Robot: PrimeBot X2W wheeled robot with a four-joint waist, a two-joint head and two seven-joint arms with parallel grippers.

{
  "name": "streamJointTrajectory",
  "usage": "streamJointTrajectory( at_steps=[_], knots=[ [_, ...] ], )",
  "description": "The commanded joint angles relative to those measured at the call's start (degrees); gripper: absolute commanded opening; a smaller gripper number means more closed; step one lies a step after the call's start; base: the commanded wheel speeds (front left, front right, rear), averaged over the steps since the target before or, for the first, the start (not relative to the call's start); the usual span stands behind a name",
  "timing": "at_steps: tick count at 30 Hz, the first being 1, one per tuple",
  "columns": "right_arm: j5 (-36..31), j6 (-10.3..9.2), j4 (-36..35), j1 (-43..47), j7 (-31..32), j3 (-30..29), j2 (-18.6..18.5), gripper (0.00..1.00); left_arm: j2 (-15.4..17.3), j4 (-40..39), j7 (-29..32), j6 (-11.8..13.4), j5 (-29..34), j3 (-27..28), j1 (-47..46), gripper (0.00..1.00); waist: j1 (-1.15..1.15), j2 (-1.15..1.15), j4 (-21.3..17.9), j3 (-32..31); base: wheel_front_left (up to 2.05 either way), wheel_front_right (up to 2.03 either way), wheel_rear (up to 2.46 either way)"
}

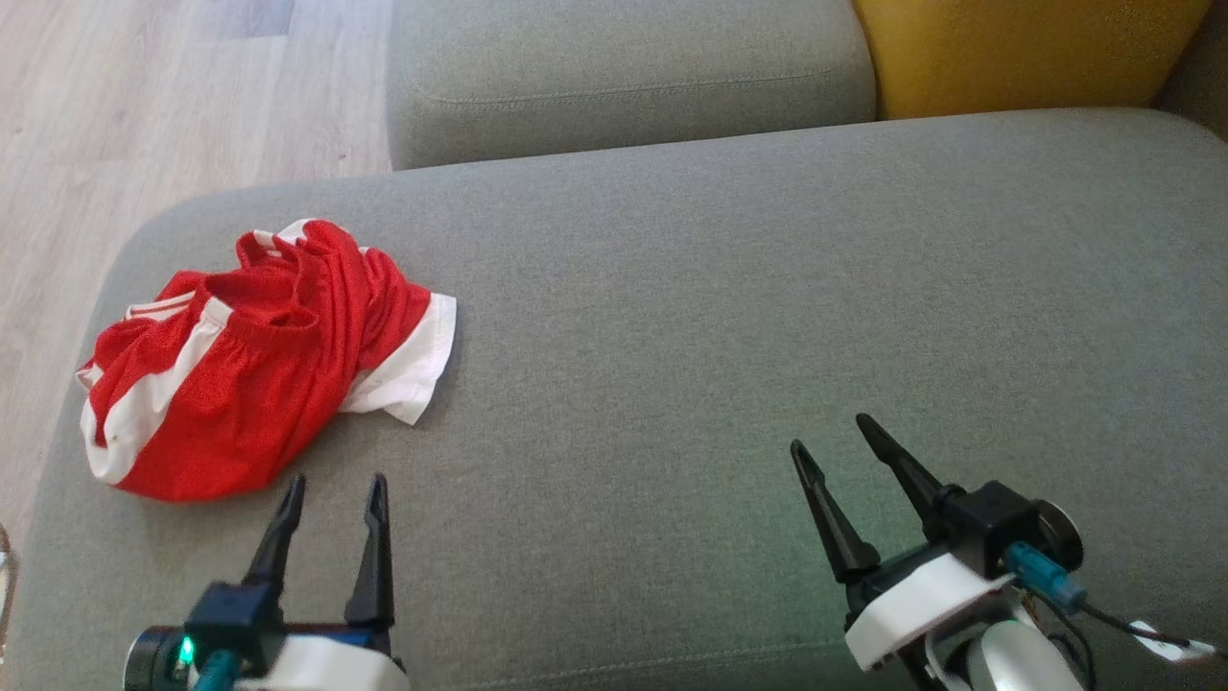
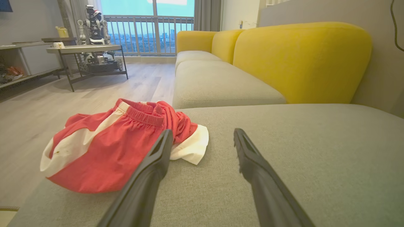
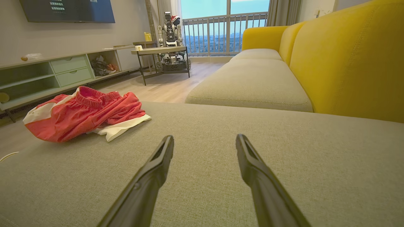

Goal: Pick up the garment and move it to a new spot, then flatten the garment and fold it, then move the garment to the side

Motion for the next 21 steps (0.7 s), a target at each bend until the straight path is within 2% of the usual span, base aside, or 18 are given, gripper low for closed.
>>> streamJointTrajectory(
  at_steps=[1,8,21],
  knots=[
    [-1.97,-0.01,-1.43,-2.71,-1.2,1.36,-0.54,1.0,0.02,-1.31,-1.12,-0.39,2.3,1.84,-1.56,1.0,0.0,0.0,0.02,-0.02,0.0,0.0,0.0],
    [-1.5,-0.01,-0.8,-2.86,-1.23,1.35,-0.54,1.0,-0.51,0.41,-1.15,-1.27,2.73,2.65,-1.78,1.0,0.0,0.0,-0.14,0.49,0.0,0.0,0.0],
    [-2.78,-0.01,-0.92,-3.02,-1.23,1.04,-0.54,1.0,-1.29,3.17,-1.15,-0.45,4.18,4.17,-3.43,1.0,0.0,0.0,1.19,1.37,0.0,0.0,0.0]
  ],
)
